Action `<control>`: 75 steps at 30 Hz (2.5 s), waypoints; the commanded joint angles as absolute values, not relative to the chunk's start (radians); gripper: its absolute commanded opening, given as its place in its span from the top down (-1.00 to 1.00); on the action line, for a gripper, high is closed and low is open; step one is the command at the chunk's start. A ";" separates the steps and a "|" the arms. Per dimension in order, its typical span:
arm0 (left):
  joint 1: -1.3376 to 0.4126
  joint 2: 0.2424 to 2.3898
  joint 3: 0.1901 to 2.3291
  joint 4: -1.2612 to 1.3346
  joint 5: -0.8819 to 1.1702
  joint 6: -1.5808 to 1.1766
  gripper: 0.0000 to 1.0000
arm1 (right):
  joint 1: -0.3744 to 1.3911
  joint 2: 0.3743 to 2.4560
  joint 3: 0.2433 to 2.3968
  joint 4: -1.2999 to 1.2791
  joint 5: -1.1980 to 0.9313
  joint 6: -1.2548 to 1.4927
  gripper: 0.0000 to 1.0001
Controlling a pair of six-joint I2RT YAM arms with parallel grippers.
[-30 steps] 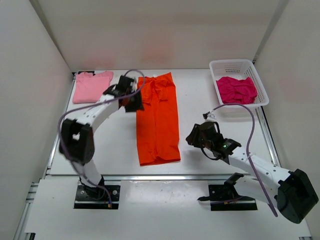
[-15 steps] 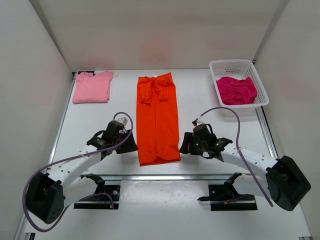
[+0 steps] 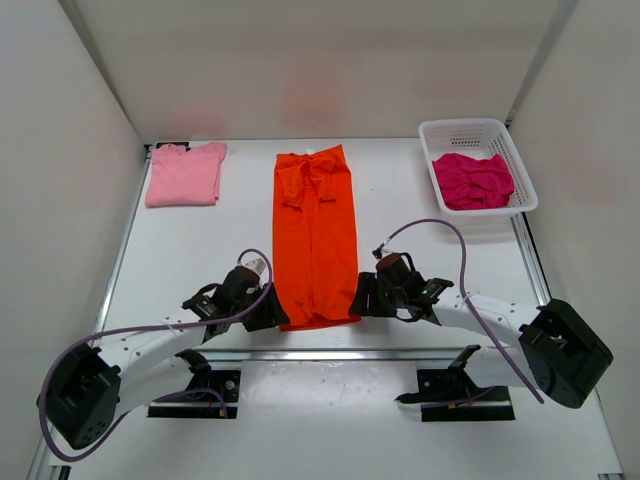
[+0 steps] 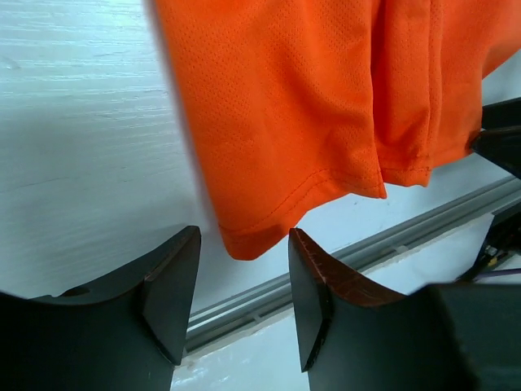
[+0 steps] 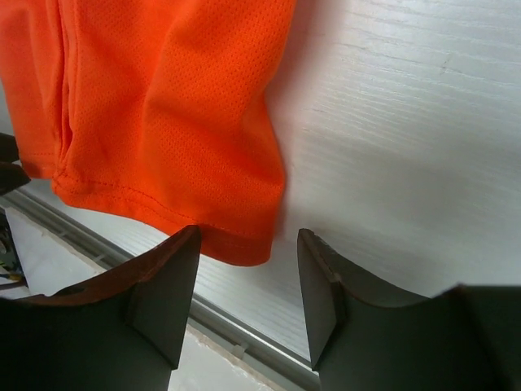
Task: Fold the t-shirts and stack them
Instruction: Grab the bottom of the folded rectangular tshirt with both arms, then fold the folded rectangular tshirt in 1/3 of the way
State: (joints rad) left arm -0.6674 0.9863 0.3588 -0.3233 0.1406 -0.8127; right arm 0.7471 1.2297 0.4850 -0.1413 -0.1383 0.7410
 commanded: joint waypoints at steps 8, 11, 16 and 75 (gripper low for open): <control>-0.750 1.034 0.331 -0.207 0.127 -0.894 0.19 | 0.790 1.284 0.497 -0.084 -0.173 0.765 0.53; -0.746 1.051 0.342 -0.198 0.124 -0.885 0.62 | 0.793 1.287 0.494 -0.075 -0.186 0.767 0.92; -0.732 1.080 0.345 -0.216 0.143 -0.850 1.00 | 0.792 1.281 0.495 -0.089 -0.184 0.764 0.98; -0.242 1.827 1.359 -0.354 0.416 -0.558 1.00 | 0.336 1.907 1.485 -0.512 -0.503 0.291 1.00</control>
